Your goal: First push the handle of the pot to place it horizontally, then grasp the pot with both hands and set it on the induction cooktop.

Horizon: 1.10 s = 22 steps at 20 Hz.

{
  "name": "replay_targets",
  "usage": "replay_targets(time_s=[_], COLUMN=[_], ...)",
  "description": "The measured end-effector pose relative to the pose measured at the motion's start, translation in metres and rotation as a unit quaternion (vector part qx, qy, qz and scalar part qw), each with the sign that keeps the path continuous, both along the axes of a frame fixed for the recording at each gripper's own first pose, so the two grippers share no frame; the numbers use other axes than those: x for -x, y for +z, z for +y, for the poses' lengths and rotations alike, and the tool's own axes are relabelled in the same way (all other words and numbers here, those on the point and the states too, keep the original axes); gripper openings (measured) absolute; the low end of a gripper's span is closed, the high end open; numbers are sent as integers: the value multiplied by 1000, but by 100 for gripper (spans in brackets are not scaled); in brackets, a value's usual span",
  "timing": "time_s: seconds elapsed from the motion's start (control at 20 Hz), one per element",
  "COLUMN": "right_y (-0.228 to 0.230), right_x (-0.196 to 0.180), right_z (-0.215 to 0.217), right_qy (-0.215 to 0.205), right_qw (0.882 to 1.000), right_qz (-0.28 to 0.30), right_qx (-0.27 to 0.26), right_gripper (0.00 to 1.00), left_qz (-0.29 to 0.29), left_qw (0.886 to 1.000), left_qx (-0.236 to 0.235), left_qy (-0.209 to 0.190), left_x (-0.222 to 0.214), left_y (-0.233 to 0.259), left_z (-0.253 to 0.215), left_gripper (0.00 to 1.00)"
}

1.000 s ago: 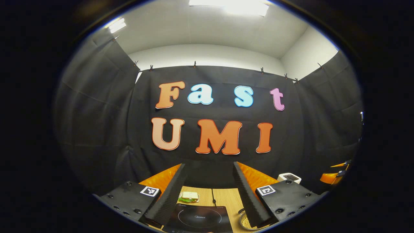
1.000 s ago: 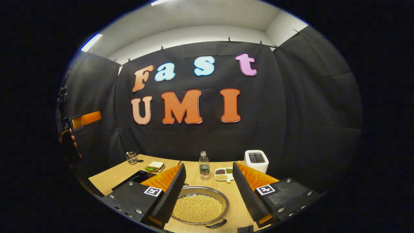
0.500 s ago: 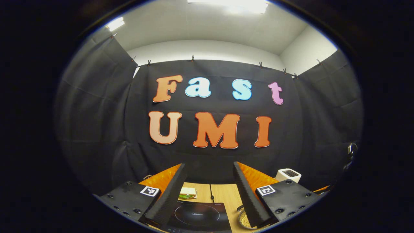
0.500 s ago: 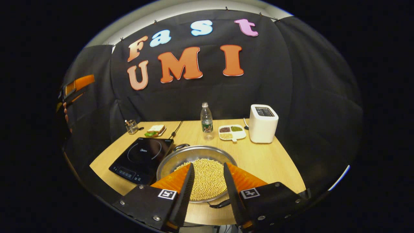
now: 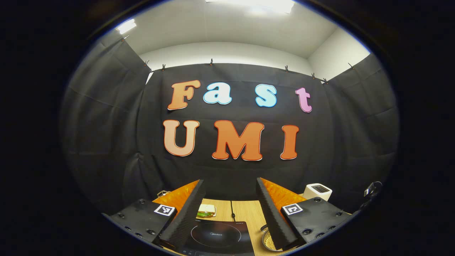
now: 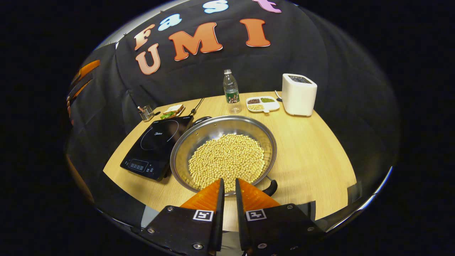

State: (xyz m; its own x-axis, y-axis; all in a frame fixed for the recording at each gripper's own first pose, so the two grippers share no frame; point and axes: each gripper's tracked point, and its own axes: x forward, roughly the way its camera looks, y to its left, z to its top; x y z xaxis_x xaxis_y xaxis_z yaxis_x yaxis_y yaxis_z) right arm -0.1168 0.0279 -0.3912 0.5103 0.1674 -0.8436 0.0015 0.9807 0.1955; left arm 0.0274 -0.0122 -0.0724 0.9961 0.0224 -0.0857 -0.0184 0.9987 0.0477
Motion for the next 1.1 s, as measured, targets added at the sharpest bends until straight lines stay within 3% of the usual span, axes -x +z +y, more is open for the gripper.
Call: replay_targets(time_s=[0.3,0.4,0.55,0.6,0.65,0.9,1.1], right_y=[-30,-35,-51,-53,-55,-71,-72], right_x=[30,36,39,40,40,42,39], right_z=[5,15,12,15,15,0,-1], right_qy=[1,4,-1,-2,-8,-37,-54], right_qw=[996,994,991,990,989,985,983], right_qz=[92,107,129,137,144,168,169], right_qx=[-15,-37,-25,-32,-34,-20,-40], right_gripper=[15,13,12,1,12,12,12], left_qz=[4,6,9,10,12,16,19], left_qw=[1000,1000,1000,1000,1000,1000,1000], left_qx=[4,2,-2,-2,-1,-3,-5], left_qy=[-1,2,8,10,11,16,17], left_x=[0,-1,0,-1,0,-3,-9], left_y=[-5,-6,-8,-10,-12,-15,-18], left_z=[2,6,12,13,15,18,18], left_gripper=[96,96,96,96,94,94,96])
